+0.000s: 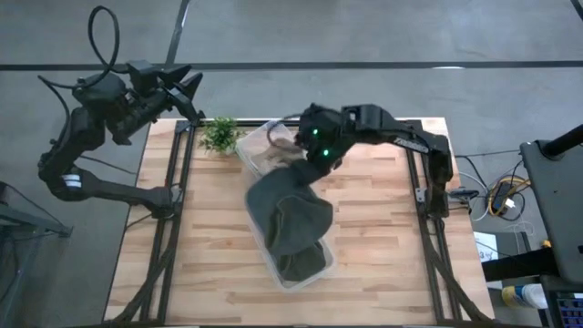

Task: Pick & Place hat
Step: Put the black cap into the bottom transparent bin

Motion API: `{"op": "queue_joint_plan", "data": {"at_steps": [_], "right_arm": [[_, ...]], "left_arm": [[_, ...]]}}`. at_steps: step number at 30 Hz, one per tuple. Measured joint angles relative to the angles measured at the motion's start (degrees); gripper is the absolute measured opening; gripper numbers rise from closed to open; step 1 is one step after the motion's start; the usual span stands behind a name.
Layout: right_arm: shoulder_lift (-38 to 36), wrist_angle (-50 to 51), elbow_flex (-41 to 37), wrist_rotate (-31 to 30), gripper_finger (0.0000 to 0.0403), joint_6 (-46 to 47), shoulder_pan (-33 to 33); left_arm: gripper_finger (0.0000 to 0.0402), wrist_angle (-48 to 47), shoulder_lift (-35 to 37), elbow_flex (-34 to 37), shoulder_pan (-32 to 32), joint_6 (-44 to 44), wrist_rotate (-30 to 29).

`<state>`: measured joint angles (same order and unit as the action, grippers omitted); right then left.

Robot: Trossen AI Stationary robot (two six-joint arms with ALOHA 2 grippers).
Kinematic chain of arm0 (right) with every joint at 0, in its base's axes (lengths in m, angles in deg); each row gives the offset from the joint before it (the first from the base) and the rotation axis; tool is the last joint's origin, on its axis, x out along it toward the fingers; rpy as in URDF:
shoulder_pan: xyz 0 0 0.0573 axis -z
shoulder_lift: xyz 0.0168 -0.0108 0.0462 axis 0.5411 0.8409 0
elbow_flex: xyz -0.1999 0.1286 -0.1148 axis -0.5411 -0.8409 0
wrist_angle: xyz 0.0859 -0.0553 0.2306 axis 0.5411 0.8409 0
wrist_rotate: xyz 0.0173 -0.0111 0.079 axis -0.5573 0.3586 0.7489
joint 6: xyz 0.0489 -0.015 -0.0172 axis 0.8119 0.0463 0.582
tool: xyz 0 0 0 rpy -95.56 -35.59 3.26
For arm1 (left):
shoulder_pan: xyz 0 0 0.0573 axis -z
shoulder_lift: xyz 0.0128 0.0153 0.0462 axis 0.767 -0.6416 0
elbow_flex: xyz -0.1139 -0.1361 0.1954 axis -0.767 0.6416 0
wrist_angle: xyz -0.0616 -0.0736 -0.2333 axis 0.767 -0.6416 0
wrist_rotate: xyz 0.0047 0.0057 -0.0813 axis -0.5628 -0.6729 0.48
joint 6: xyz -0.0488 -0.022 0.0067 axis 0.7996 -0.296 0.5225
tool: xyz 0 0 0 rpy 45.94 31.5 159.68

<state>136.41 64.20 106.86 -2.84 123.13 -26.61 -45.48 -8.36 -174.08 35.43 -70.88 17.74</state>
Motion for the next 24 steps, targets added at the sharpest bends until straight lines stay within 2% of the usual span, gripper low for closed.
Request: {"op": "queue_joint_plan", "data": {"at_steps": [4,16,24], "right_arm": [[0.2,0.07,-3.09,-3.7,0.0012,2.61,-1.77],[0.26,-1.06,-13.44,-4.48,0.0013,6.92,-7.25],[0.24,-8.74,-18.98,-4.25,0.0013,9.99,-7.3]], "left_arm": [[0.019,0.71,0.0,0.01,0.0,0.0,0.0],[0.019,0.77,0.0,0.04,0.0,0.02,0.02],[0.019,1.03,-0.33,0.06,0.0,0.13,0.0]]}}
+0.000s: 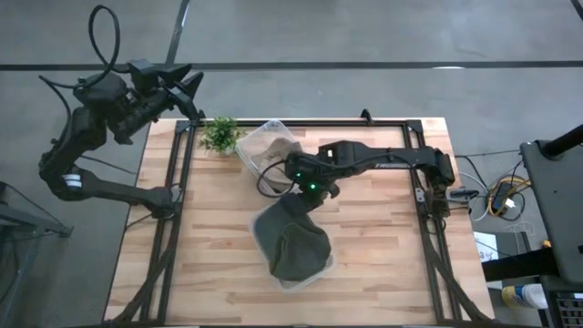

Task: Pick & Place hat
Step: Put the black cap into the bottom transparent bin

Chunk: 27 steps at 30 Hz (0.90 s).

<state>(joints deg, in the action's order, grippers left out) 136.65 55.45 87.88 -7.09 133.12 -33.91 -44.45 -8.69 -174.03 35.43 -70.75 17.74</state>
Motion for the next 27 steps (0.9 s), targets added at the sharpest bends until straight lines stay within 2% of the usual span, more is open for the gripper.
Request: {"op": "queue_joint_plan", "data": {"at_steps": [7,10,13,19,23,27], "right_arm": [[0.09,-2.51,-2.41,-0.01,0.0015,0.43,0.02],[0.09,-4.55,-3.57,0.98,0.003,-0.23,0.02],[0.09,-5.7,-4.82,2.08,0.0062,-1.04,0.02],[0.09,-5.67,-6.07,3.89,0.0155,-1.88,0.18],[0.09,-5.24,-3.25,4.06,0.0212,-2.37,0.82],[-0.01,-4.3,0.32,4.04,0.025,-4.4,1.38]], "left_arm": [[0.019,0.0,-0.04,0.0,0.0,0.04,0.0],[0.019,0.0,-0.04,0.0,0.0,0.05,0.0],[0.019,0.0,-0.04,0.0,0.0,0.07,0.0],[0.019,0.0,-0.04,0.0,0.0,0.11,-0.26],[0.019,-0.02,-0.04,0.0,0.0,0.11,-0.26],[0.019,-0.02,-0.04,0.02,0.0,0.11,-0.24]]}}
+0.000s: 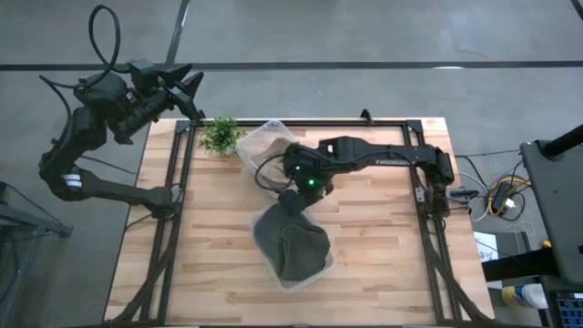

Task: Pick & Place hat
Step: Put the black cap into the bottom transparent bin, then return to Home Position

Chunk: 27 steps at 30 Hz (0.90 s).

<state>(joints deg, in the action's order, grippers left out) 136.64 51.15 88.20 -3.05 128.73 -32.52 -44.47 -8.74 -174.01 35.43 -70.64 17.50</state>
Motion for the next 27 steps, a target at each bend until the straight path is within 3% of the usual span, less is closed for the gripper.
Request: {"op": "queue_joint_plan", "data": {"at_steps": [7,14,20,25,27], "right_arm": [[-0.01,7.06,0.71,0.04,0.0272,-3.24,0.04],[-0.12,11.57,0.52,-0.04,0.0245,-9.89,0.2],[-0.32,11.44,4.59,-0.81,0.0156,-16.78,0.32],[-0.36,10.98,6.02,-6.06,0.0029,-21.64,1.31],[-0.41,10.58,5.82,-6.68,0.0017,-23.37,2.31]], "left_arm": [[0.019,-0.08,-0.02,0.09,0.01,0.0,0.02],[0.019,-0.95,-0.22,0.36,0.02,0.02,0.02],[0.0189,-4.35,-0.75,0.59,0.02,1.24,1.62],[0.0159,-5.62,-1.18,2.7,0.02,3.48,10.41],[0.0133,-5.6,-1.37,3.86,0.02,4.39,13.86]]}}
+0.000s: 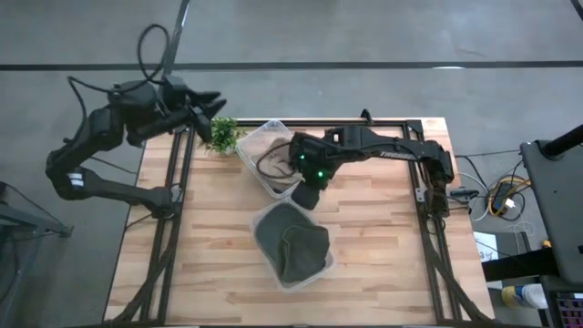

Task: Pick & Place hat
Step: Return to Home Position

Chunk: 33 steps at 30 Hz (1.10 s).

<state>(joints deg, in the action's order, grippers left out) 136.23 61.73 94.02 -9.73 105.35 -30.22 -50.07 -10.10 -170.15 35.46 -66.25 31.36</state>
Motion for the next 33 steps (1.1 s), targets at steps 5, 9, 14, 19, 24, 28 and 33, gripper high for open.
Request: {"op": "queue_joint_plan", "data": {"at_steps": [5,9,14,19,24,28,33], "right_arm": [[-0.52,-5.22,-0.26,-1.25,0.0008,-5.64,1.89],[-1.48,-13.46,-0.29,-3.17,0.0008,-9.76,2.56],[-2.01,-19.54,-0.52,-5.79,0.0008,-16.0,2.8],[-2.94,-23.44,-0.63,-6.96,0.0008,-21.72,2.71],[-6.12,-27.91,-0.68,-6.99,0.0008,-24.22,2.85],[-10.29,-29.17,-1.89,-6.96,0.0008,-25.56,3.29],[-15.74,-32.29,-6.49,-7.07,0.0008,-25.44,4.2]], "left_arm": [[0.0037,0.09,-0.12,2.62,0.0,2.05,3.43],[0.0007,0.33,0.27,4.71,0.0,1.97,7.51],[0.0001,2.52,1.09,7.81,0.08,2.57,14.5],[0.0,3.86,4.48,10.54,0.07,2.57,14.72],[0.0,6.73,9.59,10.61,0.07,1.9,17.74],[0.0,6.46,12.54,10.61,0.07,1.88,18.63],[0.0,6.17,15.47,12.87,0.05,1.47,19.71]]}}
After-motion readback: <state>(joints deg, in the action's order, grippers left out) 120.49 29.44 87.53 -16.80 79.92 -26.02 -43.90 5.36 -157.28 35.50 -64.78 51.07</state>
